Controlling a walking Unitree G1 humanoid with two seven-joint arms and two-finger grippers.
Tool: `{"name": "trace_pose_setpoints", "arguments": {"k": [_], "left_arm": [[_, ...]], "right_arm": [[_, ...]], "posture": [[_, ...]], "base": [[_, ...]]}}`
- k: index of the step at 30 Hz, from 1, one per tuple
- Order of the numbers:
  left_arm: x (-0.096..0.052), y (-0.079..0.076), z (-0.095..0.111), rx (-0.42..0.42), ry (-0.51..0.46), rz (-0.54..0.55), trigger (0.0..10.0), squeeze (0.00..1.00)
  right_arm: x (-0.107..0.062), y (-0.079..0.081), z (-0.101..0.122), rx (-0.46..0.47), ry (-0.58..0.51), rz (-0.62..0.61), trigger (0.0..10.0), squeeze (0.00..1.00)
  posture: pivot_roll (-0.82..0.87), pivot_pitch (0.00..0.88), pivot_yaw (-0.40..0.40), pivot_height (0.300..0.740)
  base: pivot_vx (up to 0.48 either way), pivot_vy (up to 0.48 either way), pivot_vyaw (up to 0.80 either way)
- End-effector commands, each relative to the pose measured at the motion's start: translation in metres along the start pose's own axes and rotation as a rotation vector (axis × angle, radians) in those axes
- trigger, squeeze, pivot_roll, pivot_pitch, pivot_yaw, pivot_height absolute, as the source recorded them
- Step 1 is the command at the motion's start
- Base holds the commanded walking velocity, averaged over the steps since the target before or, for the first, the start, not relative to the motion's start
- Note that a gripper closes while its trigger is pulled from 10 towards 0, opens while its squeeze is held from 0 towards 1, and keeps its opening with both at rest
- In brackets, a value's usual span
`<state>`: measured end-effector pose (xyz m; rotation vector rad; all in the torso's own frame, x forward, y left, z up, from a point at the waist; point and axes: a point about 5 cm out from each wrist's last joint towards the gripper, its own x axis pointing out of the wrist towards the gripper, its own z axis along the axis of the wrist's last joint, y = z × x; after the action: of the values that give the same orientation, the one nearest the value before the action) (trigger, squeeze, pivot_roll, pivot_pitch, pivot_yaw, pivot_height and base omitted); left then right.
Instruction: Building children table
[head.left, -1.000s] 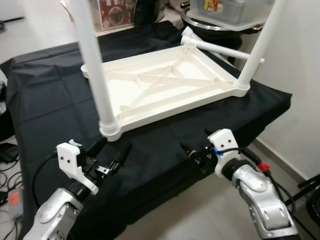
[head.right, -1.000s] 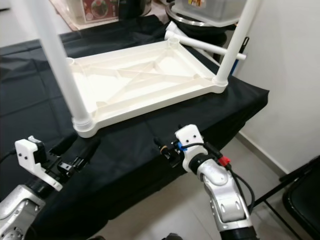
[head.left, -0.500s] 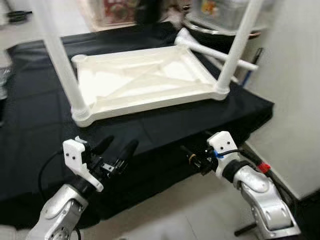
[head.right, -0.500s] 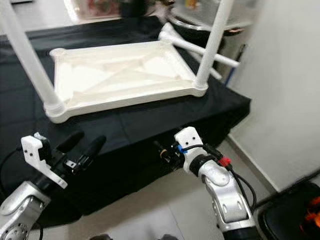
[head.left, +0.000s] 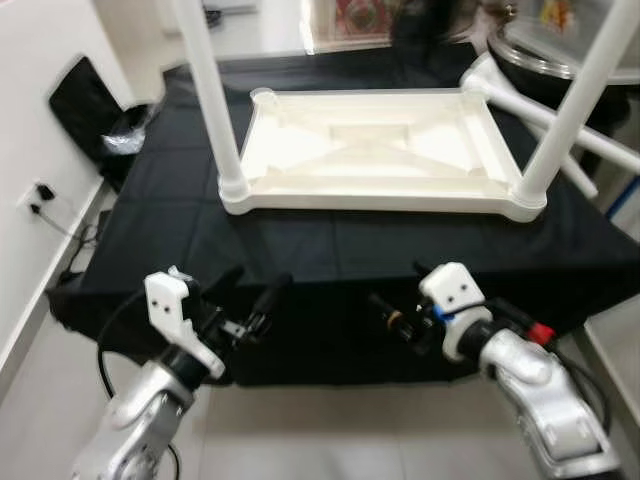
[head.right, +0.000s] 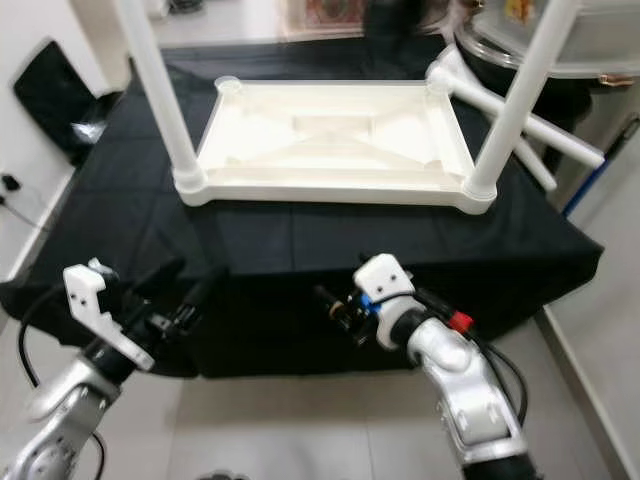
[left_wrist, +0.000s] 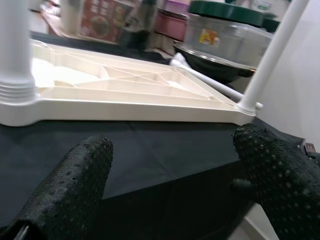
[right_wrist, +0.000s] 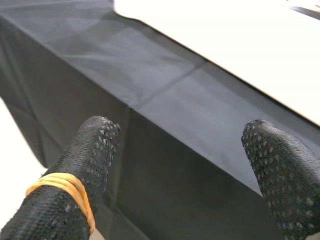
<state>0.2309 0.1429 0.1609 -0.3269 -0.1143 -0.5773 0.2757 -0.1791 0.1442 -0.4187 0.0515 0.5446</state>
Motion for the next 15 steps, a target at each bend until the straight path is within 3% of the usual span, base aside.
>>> {"name": "trace_pose_setpoints", "arguments": {"k": [1, 15], "left_arm": [[-0.0018, 0.0007, -0.0026, 0.004, 0.016, 0.011, 10.0, 0.0], [0.0026, 0.0017, -0.0024, 0.015, 0.012, 0.019, 10.0, 0.0]], "right_arm": [[-0.0004, 0.0027, -0.0004, -0.017, 0.0, 0.009, 10.0, 0.0], [0.0006, 0.0033, 0.0, -0.046, -0.001, 0.006, 10.0, 0.0]], "posture": [[-0.04, 0.124, -0.005, 0.74], [-0.04, 0.123, -0.008, 0.74]], "base": [[0.0, 0.0, 0.8], [0.0, 0.0, 0.8]]}}
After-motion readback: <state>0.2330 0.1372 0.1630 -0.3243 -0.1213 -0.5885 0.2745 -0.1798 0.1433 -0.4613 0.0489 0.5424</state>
